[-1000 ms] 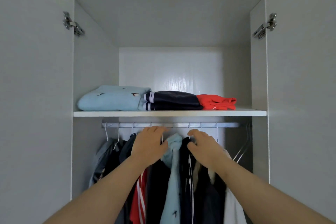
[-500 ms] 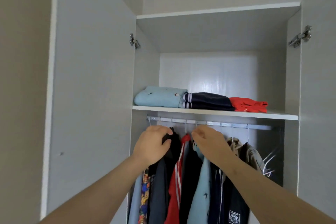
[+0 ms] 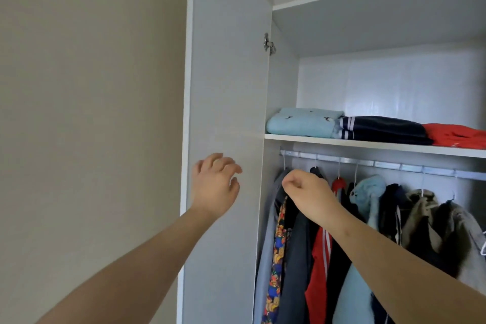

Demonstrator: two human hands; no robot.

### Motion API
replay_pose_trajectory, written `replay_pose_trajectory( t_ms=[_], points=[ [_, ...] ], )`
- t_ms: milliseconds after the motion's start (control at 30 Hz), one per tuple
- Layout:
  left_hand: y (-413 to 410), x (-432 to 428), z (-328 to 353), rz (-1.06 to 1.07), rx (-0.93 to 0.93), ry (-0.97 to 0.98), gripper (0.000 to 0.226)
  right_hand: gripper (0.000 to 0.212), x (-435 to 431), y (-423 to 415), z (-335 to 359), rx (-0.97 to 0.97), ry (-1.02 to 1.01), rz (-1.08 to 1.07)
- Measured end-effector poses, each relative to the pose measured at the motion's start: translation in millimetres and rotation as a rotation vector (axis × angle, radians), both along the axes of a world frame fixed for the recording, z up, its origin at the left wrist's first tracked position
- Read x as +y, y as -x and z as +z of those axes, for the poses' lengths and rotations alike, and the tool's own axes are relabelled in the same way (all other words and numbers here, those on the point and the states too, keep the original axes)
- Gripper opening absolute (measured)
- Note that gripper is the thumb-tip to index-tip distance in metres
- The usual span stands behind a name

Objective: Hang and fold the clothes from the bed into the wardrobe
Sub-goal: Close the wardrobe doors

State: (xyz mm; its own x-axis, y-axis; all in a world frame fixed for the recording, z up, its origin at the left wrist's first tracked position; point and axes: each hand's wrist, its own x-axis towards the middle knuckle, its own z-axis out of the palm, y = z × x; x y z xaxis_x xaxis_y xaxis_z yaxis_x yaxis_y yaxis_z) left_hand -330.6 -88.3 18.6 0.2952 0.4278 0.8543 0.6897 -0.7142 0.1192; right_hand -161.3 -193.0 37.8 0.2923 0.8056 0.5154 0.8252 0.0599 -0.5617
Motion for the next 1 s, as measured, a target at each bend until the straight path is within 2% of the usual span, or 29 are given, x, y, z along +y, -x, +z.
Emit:
replay_pose_trajectory(
  t_ms=[67, 133, 200, 267, 367, 467, 533, 600, 700, 867, 1000],
  points=[
    [10, 11, -1, 0.138, -0.133, -0.032, 0.041, 0.017, 13, 9, 1, 0.023, -0.015, 0.020],
    [23, 30, 0, 0.180, -0.215, 0.089, 0.059, 0.018, 32, 22, 1, 0.039, -0.026, 0.045],
    [32, 53, 4, 0.062, -0.339, 0.296, 0.069, 0.020, 51, 34, 2, 0.035, -0.033, 0.060],
    [41, 70, 13, -0.046, -0.471, 0.471, 0.062, 0.019, 69, 41, 3, 0.035, -0.041, 0.065],
    [47, 86, 18, -0.047, -0.544, 0.387, 0.039, 0.017, 92, 43, 3, 0.042, -0.047, 0.040],
    [43, 84, 13, -0.136, -0.642, 0.350, 0.044, 0.019, 101, 36, 0, 0.046, -0.063, -0.016],
    [38, 82, 7, -0.233, -0.679, 0.342, 0.039, 0.022, 104, 30, -5, 0.045, -0.074, -0.061],
    [25, 78, -2, -0.363, -0.674, 0.340, 0.036, 0.018, 106, 18, -14, 0.066, -0.085, -0.114],
    [-1, 62, -13, -0.519, -0.608, 0.279, 0.047, 0.013, 98, 0, -19, 0.093, -0.094, -0.179],
    [-73, 38, -20, -0.624, -0.335, 0.154, 0.080, 0.013, 60, -48, -20, 0.147, -0.119, -0.346],
    [-144, 23, -22, -0.663, -0.183, 0.048, 0.086, 0.017, 20, -90, -23, 0.178, -0.080, -0.446]
  ],
)
